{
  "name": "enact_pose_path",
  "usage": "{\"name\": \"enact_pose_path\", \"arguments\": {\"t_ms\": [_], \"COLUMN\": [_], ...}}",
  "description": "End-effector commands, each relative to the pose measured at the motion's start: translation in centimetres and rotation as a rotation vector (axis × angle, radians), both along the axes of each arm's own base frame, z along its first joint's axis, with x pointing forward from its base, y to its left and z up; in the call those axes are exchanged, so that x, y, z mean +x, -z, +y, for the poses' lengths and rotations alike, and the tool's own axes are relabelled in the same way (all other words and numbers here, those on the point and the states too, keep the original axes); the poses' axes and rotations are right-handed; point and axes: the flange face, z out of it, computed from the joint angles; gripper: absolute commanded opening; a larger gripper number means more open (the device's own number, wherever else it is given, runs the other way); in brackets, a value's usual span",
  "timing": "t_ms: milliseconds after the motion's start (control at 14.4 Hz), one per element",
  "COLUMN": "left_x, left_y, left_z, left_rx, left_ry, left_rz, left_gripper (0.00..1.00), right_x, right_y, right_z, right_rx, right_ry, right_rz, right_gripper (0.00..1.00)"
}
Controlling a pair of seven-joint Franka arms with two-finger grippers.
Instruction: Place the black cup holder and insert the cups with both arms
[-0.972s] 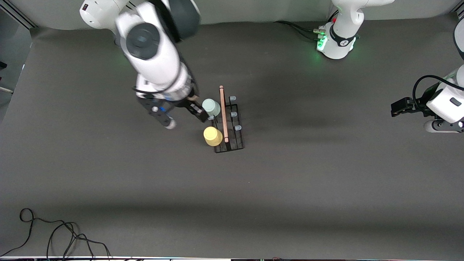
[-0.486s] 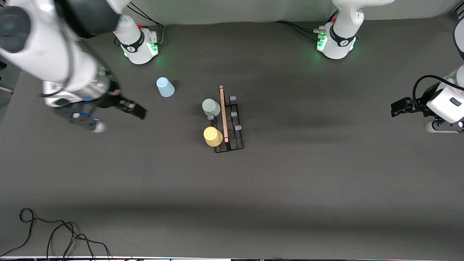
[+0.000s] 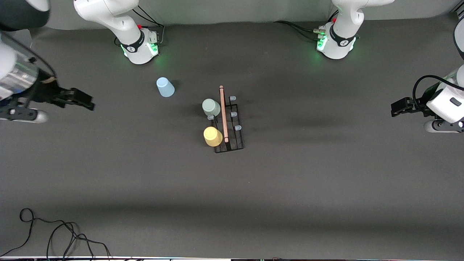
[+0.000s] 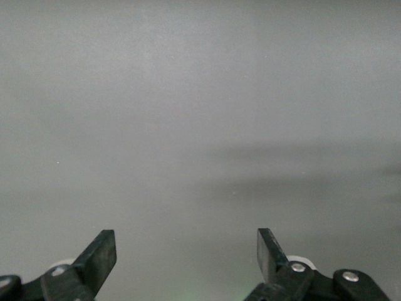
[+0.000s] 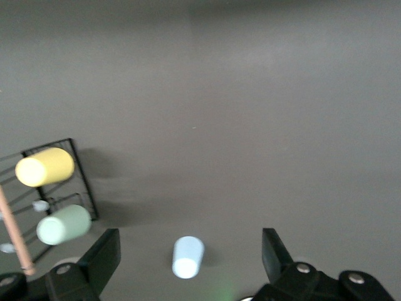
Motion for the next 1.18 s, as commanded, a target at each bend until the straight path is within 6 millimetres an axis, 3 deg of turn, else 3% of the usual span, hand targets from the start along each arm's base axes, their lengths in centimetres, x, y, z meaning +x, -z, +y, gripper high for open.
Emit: {"name": "enact_pose_path", "arguments": {"t_ms": [0, 139, 278, 1111], "left_x": [0.0, 0.0, 0.0, 0.0], "left_y": [-0.3, -0.4, -0.3, -0.4], "left_z": [0.0, -0.1, -0.1, 0.0], "left_rx": [-0.003, -0.003, -0.003, -0.003], "left_ry": [0.012, 0.014, 0.014, 0.012], "left_rz": [0.006, 0.004, 0.006, 0.004], "left_gripper": [1.00, 1.00, 1.00, 1.00], "right_x": [-0.4, -0.3, -0.3, -0.1], "right_y": [-0.1, -0.1, -0.4, -0.4], "right_z": [-3.6, -6.0, -6.9, -6.3], "right_rx": [-0.017, -0.013, -0.013, -0.037], "right_ry": [-0.082, -0.115, -0.143, -0.157], "right_rz": [-0.014, -0.024, -0.031, -0.028], "right_gripper": [1.00, 1.00, 1.00, 1.00]}}
